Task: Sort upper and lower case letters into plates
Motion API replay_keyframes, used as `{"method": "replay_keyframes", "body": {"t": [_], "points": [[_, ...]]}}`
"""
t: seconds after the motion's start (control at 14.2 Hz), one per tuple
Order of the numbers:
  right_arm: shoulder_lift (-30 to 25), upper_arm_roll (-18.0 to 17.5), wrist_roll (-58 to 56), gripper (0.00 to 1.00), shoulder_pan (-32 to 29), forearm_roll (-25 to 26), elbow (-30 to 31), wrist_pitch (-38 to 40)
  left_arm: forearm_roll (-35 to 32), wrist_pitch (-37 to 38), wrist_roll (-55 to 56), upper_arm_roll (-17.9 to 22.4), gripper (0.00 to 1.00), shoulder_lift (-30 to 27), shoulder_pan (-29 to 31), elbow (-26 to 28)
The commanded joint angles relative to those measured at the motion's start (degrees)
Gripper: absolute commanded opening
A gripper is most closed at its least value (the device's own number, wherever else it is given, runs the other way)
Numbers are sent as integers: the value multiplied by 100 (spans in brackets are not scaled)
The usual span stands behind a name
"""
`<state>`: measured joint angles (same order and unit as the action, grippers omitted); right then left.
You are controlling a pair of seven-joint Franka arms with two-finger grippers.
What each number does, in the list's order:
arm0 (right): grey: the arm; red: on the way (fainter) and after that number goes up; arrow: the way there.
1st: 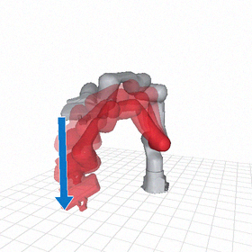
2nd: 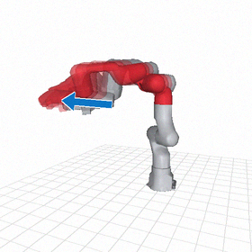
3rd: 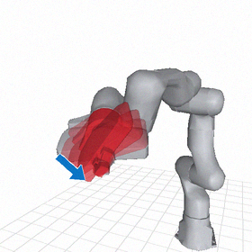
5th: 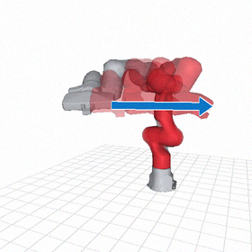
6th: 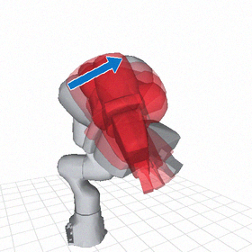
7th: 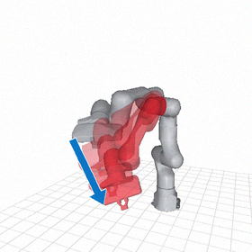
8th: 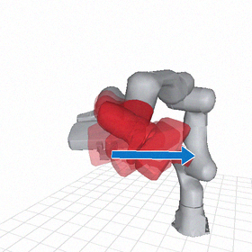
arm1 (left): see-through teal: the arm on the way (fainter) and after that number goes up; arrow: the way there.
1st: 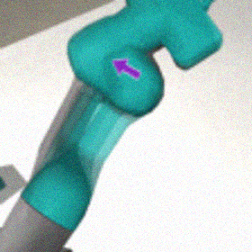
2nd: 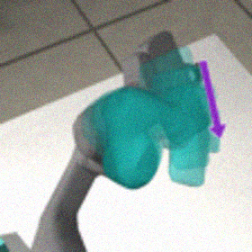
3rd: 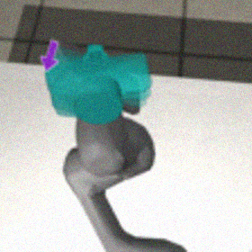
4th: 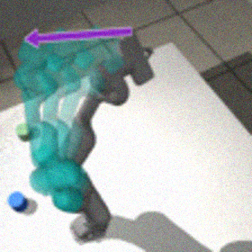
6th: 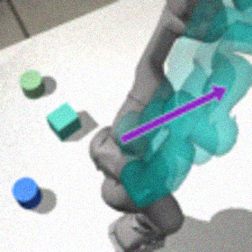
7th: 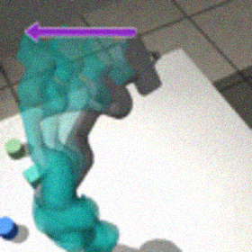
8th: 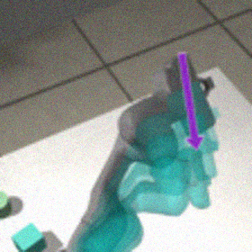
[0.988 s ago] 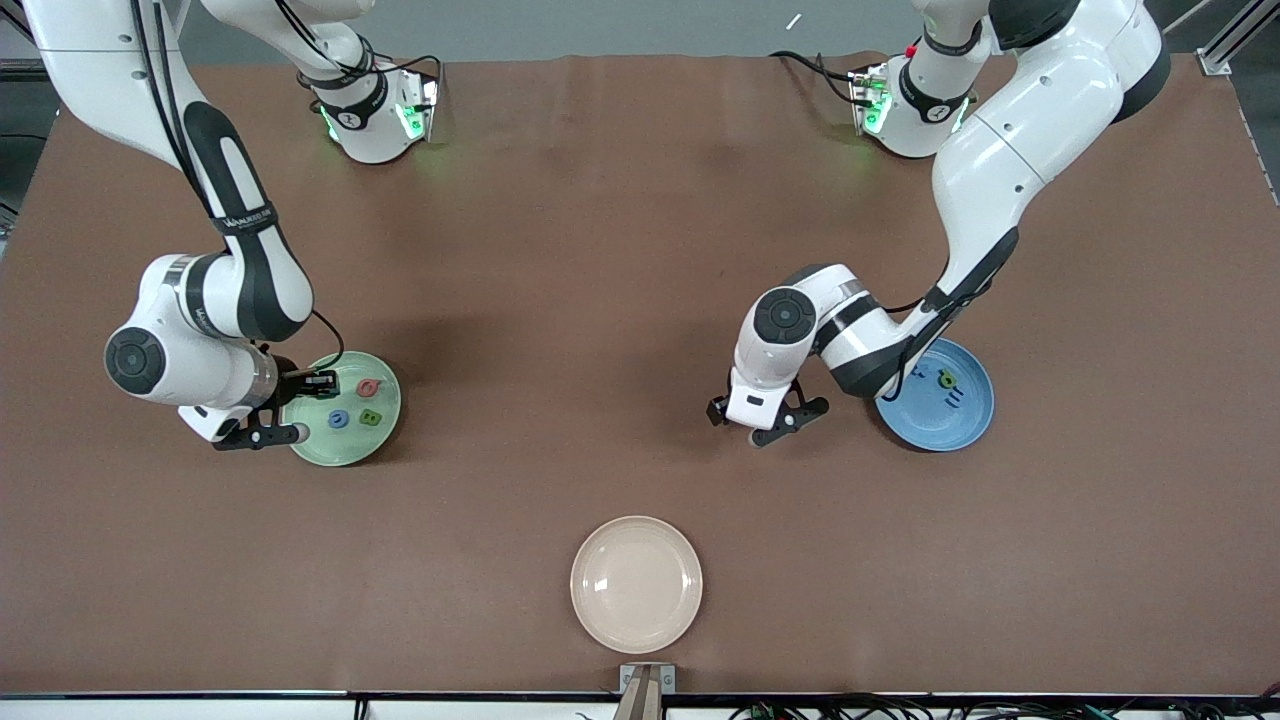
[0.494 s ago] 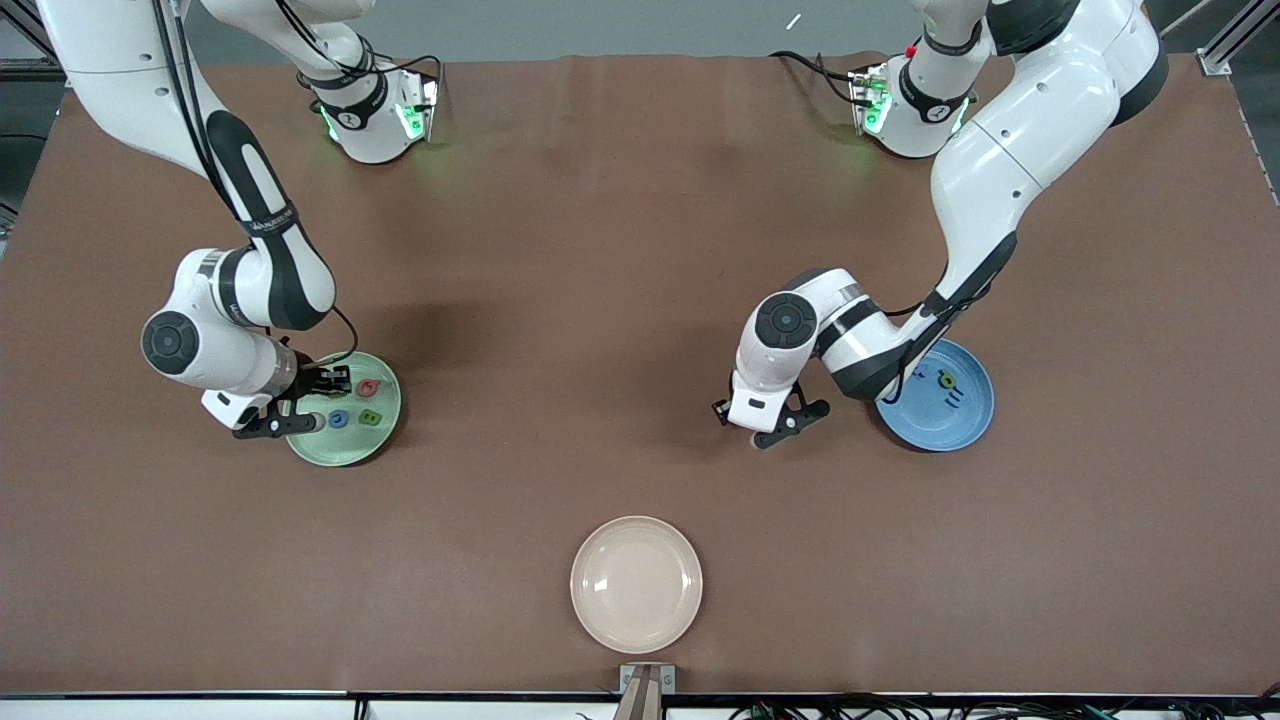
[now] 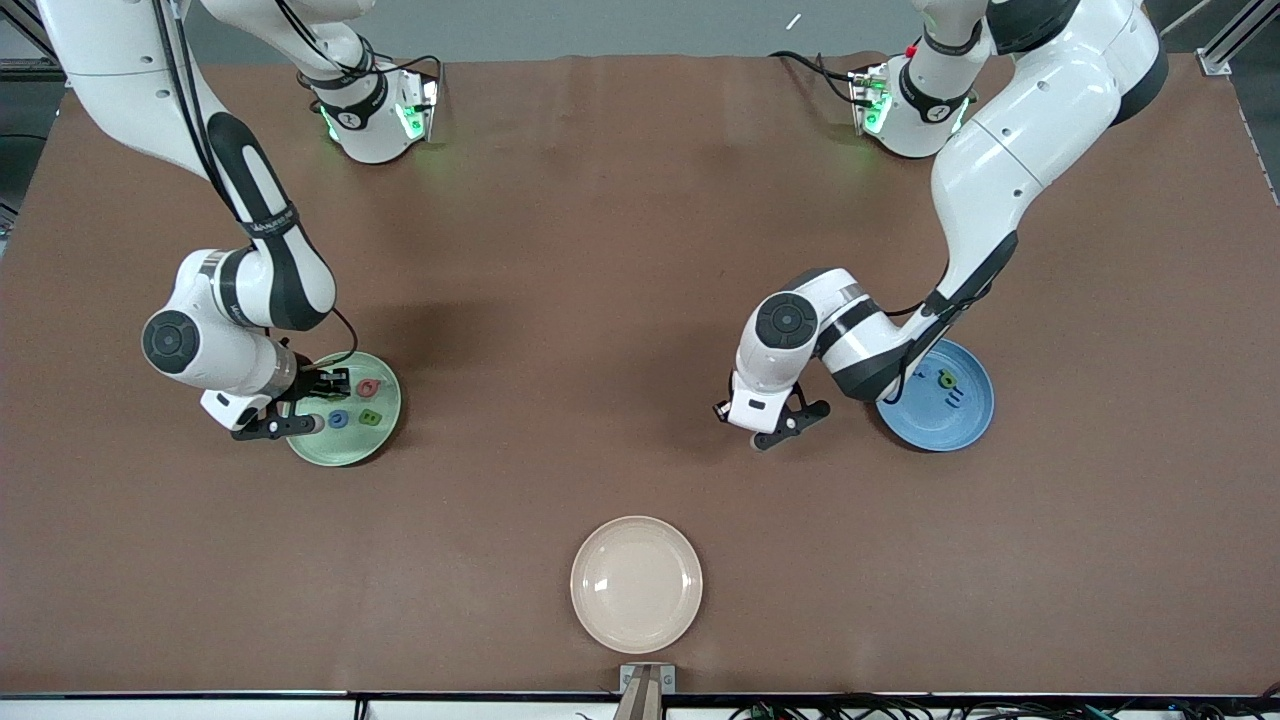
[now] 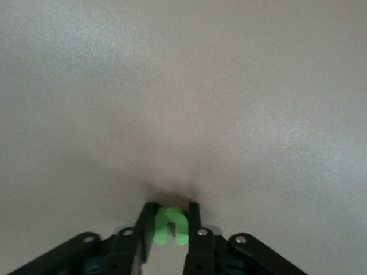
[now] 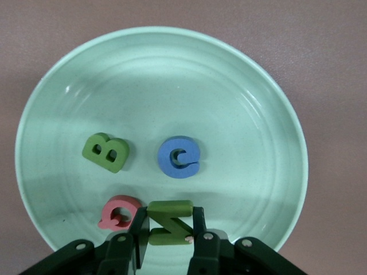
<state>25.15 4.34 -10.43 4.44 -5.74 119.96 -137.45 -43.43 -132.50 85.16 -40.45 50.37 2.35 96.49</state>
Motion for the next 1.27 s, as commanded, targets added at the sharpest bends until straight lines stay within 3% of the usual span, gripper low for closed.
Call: {"method": "replay_keyframes", "body": {"t": [0.0,0.14,0.21,0.28,0.35,0.71,0.92,1.2], "points": [[16,-74,-46,3,-110,56,98,-132,89,-57,-113,81,2,-10,-51,-43],[16,-65,-46,5,-146,56,98,-124,81,-48,-314,64,0,-106,37,-8],[16,-65,-46,15,-146,56,98,-124,89,31,-620,38,0,-202,133,36],[25,-65,-46,53,-146,56,98,-124,89,127,-928,-102,0,-273,378,115],[25,-65,-46,99,-154,56,89,-106,89,224,-1262,-356,0,-300,676,176],[-142,-74,24,100,-110,56,-138,392,28,1349,-2950,-1719,0,-309,2495,721],[-510,-74,312,100,-93,56,-762,1692,-287,1359,-3513,-1966,0,-309,3305,1143],[-1029,-57,683,100,-84,82,-1736,3589,-649,1350,-4155,-2002,0,-300,3991,1504]]}}
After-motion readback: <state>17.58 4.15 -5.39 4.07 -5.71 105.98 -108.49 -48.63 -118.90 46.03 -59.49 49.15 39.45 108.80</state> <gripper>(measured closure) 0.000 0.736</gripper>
